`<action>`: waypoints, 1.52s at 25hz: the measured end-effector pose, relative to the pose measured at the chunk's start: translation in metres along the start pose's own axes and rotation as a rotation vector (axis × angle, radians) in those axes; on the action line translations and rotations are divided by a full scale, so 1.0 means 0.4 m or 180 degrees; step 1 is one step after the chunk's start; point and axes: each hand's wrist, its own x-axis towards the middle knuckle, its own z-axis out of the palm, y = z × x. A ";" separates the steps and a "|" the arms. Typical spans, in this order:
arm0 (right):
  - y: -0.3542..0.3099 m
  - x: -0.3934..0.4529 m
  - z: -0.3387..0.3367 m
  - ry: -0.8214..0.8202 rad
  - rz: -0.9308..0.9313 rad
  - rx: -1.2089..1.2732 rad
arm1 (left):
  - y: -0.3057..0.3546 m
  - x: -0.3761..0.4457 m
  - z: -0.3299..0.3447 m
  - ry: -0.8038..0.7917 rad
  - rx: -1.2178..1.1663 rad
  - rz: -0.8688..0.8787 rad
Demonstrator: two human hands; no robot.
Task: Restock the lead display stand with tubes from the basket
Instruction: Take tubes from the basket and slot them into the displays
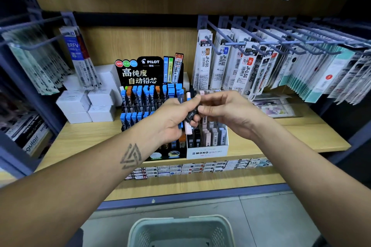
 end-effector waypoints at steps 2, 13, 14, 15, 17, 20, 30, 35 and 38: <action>-0.003 -0.008 0.006 0.0090 0.0094 0.0174 | 0.001 -0.012 -0.001 -0.0067 0.0000 0.0006; -0.022 -0.013 -0.002 0.0551 -0.0108 0.0364 | 0.016 -0.038 -0.040 0.0078 0.0280 -0.0102; -0.028 -0.012 -0.005 0.0564 -0.0155 0.0342 | 0.019 -0.039 -0.040 0.0110 0.0302 -0.0090; -0.037 -0.011 -0.012 0.0610 -0.0233 0.0317 | 0.024 -0.040 -0.040 0.0161 0.0328 -0.0078; -0.065 -0.004 -0.040 0.0922 -0.0505 0.0135 | 0.044 -0.036 -0.048 0.0327 0.0374 -0.0030; -0.089 0.011 -0.077 0.1633 -0.0980 -0.0750 | 0.079 -0.028 -0.068 0.0503 0.0443 0.0096; -0.021 0.134 0.014 0.1426 -0.1108 -0.2217 | 0.091 -0.007 -0.085 0.0615 0.0397 0.0190; -0.017 0.157 0.038 0.1463 -0.1198 -0.2170 | 0.093 0.000 -0.089 0.0614 0.0395 0.0178; -0.023 0.165 0.042 0.1432 -0.1215 -0.2387 | 0.094 0.002 -0.090 0.0630 0.0385 0.0185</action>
